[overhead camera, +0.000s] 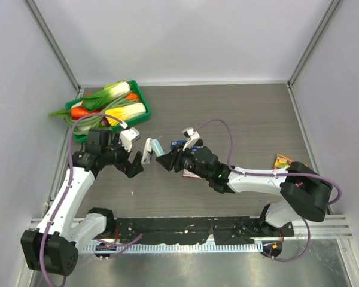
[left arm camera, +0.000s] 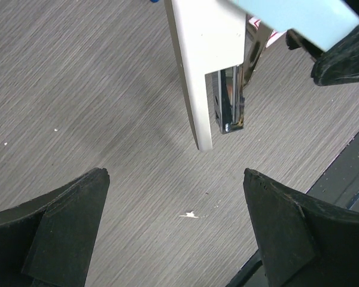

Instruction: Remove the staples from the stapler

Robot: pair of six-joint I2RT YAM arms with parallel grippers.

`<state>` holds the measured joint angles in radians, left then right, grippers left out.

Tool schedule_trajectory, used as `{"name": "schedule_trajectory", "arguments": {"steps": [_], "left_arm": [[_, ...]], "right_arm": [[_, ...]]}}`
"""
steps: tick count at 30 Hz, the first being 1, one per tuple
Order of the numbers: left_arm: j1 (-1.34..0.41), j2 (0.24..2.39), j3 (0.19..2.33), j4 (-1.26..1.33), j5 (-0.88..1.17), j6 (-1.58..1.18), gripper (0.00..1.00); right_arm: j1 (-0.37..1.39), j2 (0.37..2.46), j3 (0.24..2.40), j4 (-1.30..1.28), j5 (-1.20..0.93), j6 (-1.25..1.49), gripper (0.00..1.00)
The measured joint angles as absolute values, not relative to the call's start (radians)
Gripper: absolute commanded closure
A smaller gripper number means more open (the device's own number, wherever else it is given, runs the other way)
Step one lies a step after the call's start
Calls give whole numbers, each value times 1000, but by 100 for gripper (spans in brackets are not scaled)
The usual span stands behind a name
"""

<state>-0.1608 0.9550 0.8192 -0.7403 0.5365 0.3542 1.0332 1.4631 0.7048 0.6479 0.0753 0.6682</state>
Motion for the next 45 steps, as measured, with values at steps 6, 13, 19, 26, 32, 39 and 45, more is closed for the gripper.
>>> {"name": "schedule_trajectory", "arguments": {"steps": [6,13,19,26,32,39,45], "left_arm": [[-180,978,819,-729,566,379,0],[-194,989,819,-753,630,433,2],[-197,989,815,-764,631,464,19],[-198,1021,815,-759,641,480,44],[-204,1036,815,-765,651,483,81],[-221,1032,798,-718,521,510,100],[-272,1002,683,-633,377,614,100]], "right_arm": [[1033,1463,659,664,73,705,99],[1033,1463,656,711,64,741,99],[1033,1463,656,749,36,768,99],[1033,1464,640,785,-7,798,99],[1032,1470,611,789,-24,818,99],[1029,1481,611,751,-50,819,99],[1027,1466,608,638,-102,784,99]]}}
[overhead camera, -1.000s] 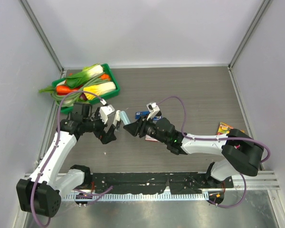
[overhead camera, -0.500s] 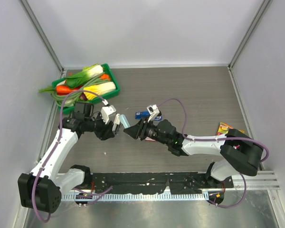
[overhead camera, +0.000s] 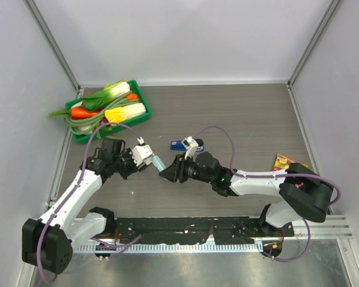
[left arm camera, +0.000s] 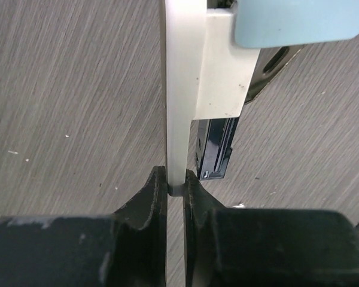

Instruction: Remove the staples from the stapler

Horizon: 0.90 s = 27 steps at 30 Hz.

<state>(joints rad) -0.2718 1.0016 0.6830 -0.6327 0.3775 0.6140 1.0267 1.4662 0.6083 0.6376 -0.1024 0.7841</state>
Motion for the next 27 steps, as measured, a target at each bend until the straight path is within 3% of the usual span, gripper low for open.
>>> {"name": "schedule_trajectory", "arguments": {"steps": [17,20,21,22,24,25,27], "left_arm": [[-463,957,561,-377,162,880,100],[-476,965,577,-376,150,855,94],[-476,972,593,-391,150,833,90],[-476,976,610,-413,150,810,68],[-475,978,647,-479,149,752,49],[-472,976,657,-496,149,745,34],[-459,969,700,-574,147,681,24]], "right_arm": [[1032,1311,595,385,-71,558,99],[1033,1294,595,371,-62,542,99],[1033,1293,595,374,-58,542,99],[1033,1293,596,377,-56,543,99],[1033,1294,599,386,-54,544,99],[1033,1296,607,387,-54,543,99],[1033,1311,638,364,-42,527,99]]}}
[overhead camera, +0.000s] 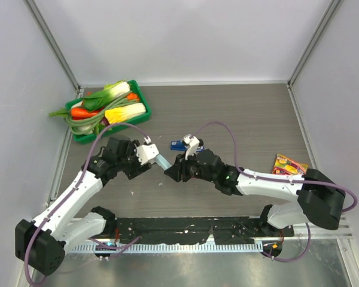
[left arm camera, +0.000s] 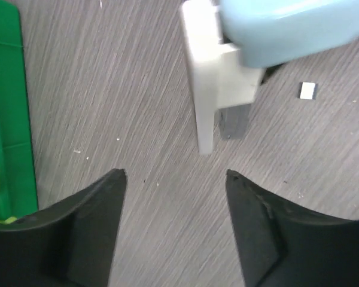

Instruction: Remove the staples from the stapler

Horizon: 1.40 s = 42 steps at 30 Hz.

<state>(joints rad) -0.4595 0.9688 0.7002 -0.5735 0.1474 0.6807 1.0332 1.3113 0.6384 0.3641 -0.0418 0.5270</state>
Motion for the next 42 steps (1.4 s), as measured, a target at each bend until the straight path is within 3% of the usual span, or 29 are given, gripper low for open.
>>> {"name": "schedule_trajectory", "arguments": {"steps": [4,12,18,26,34,36,40,42], "left_arm": [[-449,939,795,-704,158,567,11],[-403,934,1021,-891,177,342,0],[-323,917,1108,-945,157,237,0],[-147,930,1132,-989,142,139,0],[-68,969,1134,-988,157,101,0],[-68,969,1134,-987,161,92,0],[-67,970,1134,-986,168,81,0],[-67,970,1134,-985,169,78,0]], "right_arm": [[1034,1396,749,317,7,489,99],[1032,1544,919,304,52,438,99],[1034,1677,1041,271,59,372,99],[1069,2063,1512,-27,156,278,99],[1086,2294,1882,-343,205,212,96],[1087,2321,1925,-388,204,204,91],[1087,2362,2000,-463,200,194,48],[1087,2374,2027,-480,192,193,41]]}}
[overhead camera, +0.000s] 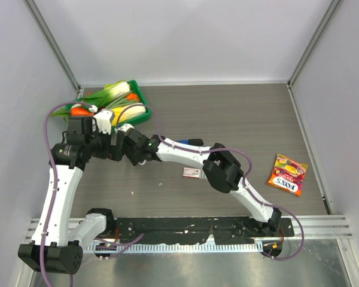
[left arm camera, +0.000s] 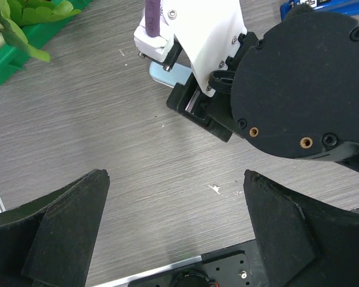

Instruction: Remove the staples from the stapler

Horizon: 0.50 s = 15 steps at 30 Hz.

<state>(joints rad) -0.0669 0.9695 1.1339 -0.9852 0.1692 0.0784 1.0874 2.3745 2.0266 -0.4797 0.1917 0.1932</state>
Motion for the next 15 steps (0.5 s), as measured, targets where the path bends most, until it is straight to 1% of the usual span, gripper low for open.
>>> {"name": "schedule_trajectory", "arguments": {"steps": [1,3,8,11,15], "left_arm": [[-67,970,1134,-985,169,77,0],[-67,970,1134,-985,169,74,0],[-67,970,1146,-985,169,60,0],[-67,969,1154,-985,168,59,0],[-67,967,1157,-985,169,59,0]], "right_arm": [[1087,2375,2029,-481,182,195,36],[1086,2375,2029,-480,163,205,31],[1070,2365,2003,-463,108,235,27],[1050,2297,1884,-419,69,242,24],[977,2090,1649,-381,-3,226,23]]}}
